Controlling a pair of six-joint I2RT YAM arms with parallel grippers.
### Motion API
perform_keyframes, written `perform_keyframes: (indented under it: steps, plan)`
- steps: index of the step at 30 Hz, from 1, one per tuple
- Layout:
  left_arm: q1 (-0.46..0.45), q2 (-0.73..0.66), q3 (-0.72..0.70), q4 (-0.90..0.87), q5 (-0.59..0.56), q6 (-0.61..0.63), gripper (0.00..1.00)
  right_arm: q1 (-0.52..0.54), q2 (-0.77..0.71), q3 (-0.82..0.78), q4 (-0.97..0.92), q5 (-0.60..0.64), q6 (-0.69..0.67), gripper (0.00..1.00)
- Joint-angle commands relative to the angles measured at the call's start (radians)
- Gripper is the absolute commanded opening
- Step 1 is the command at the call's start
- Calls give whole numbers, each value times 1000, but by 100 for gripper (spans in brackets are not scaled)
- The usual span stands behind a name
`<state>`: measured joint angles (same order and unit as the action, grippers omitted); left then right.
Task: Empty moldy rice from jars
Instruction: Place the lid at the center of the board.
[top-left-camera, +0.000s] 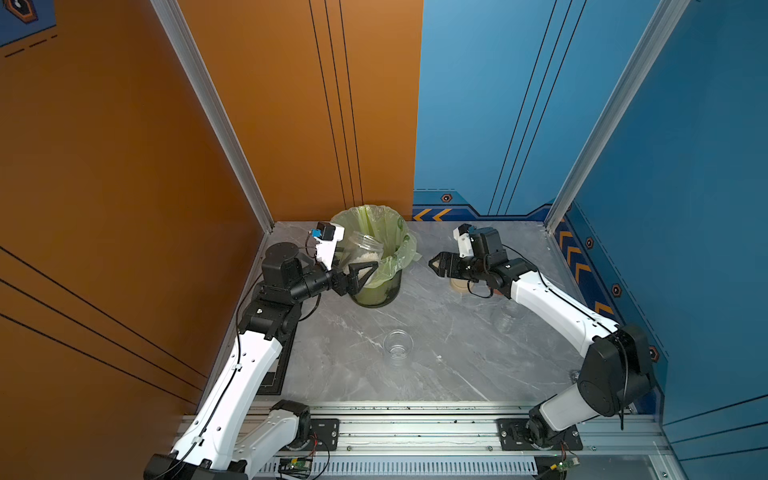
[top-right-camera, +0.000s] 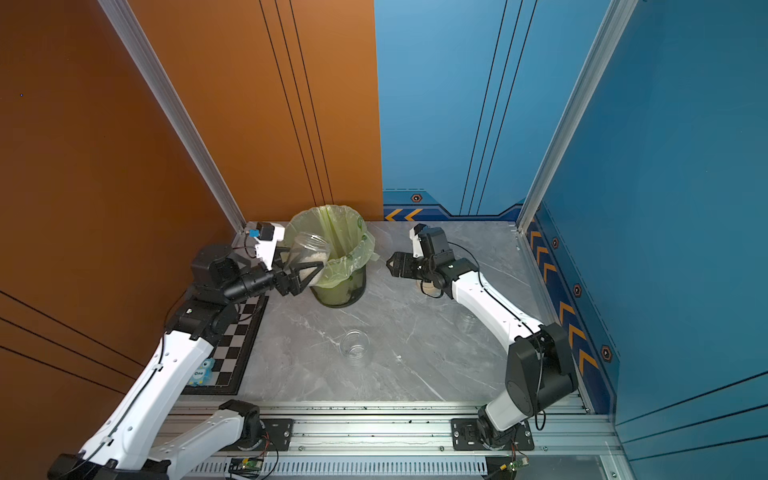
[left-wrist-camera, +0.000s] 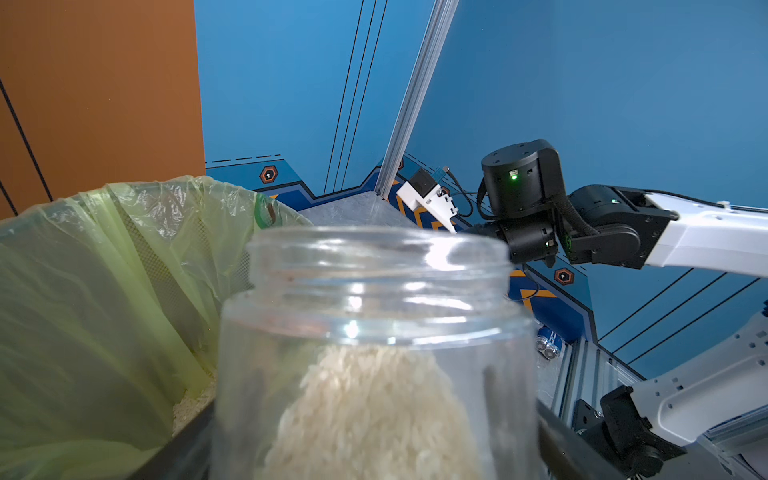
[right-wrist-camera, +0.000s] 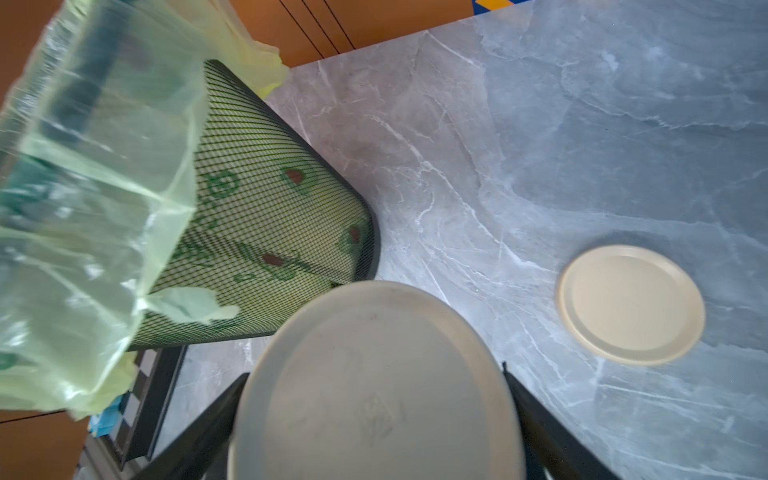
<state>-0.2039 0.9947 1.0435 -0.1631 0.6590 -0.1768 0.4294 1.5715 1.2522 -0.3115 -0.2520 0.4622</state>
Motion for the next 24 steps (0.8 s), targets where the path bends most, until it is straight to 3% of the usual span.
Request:
perform_keyframes:
  steps: [1, 24]
  plan:
    - [9, -17, 46, 53, 8, 10, 0, 11, 55, -22, 14, 93, -37, 50]
    - [15, -47, 77, -16, -35, 5, 0, 91, 529, 309, -110, 350, -70, 55]
